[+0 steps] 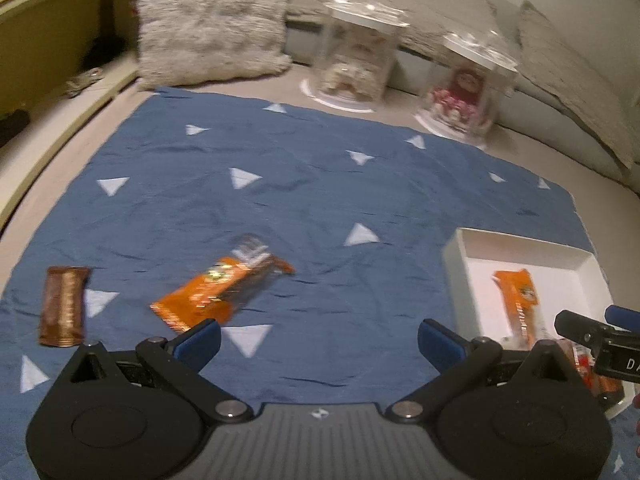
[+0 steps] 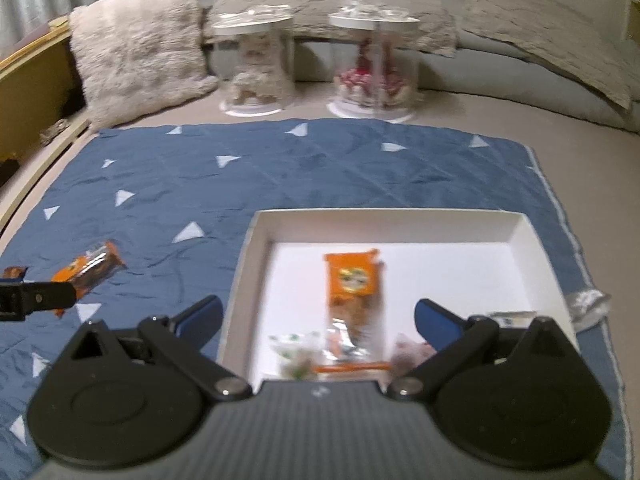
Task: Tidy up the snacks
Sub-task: 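Move both tools from the box toward the brown bar and orange bar, then grasp the brown chocolate bar with the left tool while the right tool grasps the orange bar, then lift both bars and carry them over the white box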
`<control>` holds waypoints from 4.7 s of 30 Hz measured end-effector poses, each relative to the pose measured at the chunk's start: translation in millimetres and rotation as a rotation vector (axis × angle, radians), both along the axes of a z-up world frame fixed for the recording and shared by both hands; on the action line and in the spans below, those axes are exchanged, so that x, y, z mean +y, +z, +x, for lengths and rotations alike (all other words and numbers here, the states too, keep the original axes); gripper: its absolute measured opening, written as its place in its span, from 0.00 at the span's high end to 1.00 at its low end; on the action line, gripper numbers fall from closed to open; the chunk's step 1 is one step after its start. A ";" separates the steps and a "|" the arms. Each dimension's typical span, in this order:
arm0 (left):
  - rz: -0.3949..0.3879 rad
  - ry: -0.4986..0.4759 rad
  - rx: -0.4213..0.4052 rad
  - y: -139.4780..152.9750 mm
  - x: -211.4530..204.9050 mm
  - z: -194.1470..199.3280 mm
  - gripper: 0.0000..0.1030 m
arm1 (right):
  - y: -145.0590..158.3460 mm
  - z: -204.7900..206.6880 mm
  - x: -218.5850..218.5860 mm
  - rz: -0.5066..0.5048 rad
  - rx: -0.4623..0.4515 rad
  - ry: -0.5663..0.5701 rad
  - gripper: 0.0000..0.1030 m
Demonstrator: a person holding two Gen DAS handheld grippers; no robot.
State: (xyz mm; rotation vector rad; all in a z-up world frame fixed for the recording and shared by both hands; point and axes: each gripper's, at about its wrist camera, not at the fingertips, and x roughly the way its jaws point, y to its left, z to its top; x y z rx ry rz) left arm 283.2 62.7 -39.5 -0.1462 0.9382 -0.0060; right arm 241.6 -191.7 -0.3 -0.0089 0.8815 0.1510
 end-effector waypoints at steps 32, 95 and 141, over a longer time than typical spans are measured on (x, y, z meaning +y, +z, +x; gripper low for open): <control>0.114 0.262 -0.020 -23.6 180.5 -18.3 0.00 | -41.2 36.8 187.2 0.198 0.090 0.101 0.00; 0.164 0.363 0.118 -73.4 190.3 25.4 0.51 | -73.7 10.2 182.6 0.049 0.328 0.220 0.51; 0.010 0.212 0.018 -12.0 106.0 -7.9 0.56 | -78.9 -17.9 170.5 -0.093 0.285 0.322 0.62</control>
